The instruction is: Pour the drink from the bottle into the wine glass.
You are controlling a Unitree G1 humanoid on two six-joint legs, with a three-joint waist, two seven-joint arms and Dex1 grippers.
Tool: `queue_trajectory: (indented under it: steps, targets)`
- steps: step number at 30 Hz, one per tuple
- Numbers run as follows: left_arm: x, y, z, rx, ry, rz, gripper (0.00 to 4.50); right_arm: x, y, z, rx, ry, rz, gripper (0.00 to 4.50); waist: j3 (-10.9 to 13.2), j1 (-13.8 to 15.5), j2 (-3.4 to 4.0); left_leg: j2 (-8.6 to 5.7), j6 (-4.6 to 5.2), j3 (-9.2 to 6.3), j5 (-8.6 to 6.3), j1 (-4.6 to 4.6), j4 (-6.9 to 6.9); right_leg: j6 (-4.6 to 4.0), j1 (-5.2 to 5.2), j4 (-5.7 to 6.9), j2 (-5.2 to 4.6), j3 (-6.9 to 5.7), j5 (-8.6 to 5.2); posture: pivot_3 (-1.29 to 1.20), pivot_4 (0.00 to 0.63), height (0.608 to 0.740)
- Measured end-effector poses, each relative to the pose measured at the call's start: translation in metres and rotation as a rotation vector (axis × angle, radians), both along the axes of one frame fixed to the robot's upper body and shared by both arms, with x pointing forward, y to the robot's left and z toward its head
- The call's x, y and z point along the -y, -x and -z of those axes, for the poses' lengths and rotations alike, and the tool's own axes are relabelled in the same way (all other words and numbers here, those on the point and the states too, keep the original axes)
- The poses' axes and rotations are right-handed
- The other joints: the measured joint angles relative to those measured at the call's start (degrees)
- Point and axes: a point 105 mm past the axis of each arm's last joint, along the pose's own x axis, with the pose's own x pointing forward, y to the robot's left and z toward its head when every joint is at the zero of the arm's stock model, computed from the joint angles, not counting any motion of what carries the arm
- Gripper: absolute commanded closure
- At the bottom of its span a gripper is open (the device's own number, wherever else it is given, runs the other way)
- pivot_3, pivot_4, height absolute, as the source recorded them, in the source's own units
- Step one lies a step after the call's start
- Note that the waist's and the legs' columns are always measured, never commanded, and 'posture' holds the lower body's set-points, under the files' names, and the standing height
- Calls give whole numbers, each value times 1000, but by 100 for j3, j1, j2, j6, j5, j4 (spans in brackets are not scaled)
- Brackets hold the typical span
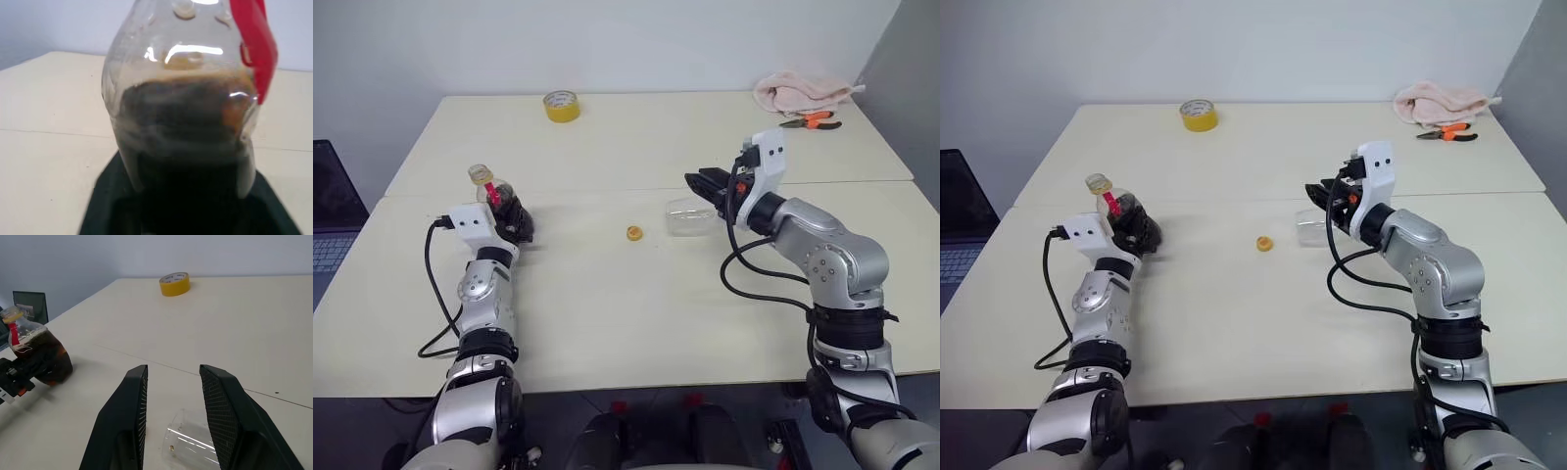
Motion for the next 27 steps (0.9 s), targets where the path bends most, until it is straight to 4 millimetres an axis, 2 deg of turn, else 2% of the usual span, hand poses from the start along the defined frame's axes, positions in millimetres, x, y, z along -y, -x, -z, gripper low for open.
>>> queue_trajectory:
  steps: [5,11,23,27]
  targets:
    - [-2,4,8,-20,1,-7,49,-2,1,1,-2,7,-10,2705,0,-4,-1,-1,0,0,0,-1,0,0,-1,-1,-1,0,0,0,150,740]
    - [-3,8,16,-38,3,-11,49,-3,1,1,0,9,-16,2705,-1,-5,-1,0,0,-1,0,-1,0,0,-1,-1,0,0,0,0,150,740]
    - [0,30,28,-57,18,-3,49,-7,0,5,-3,22,-26,2705,-1,-18,-1,-1,0,-2,0,-2,0,0,-2,-3,-1,1,0,0,150,740]
    - [7,37,30,-56,29,8,49,-6,0,4,-1,24,-23,2705,-2,-14,1,-2,0,0,0,-2,-1,0,-1,-3,-3,2,0,0,150,740]
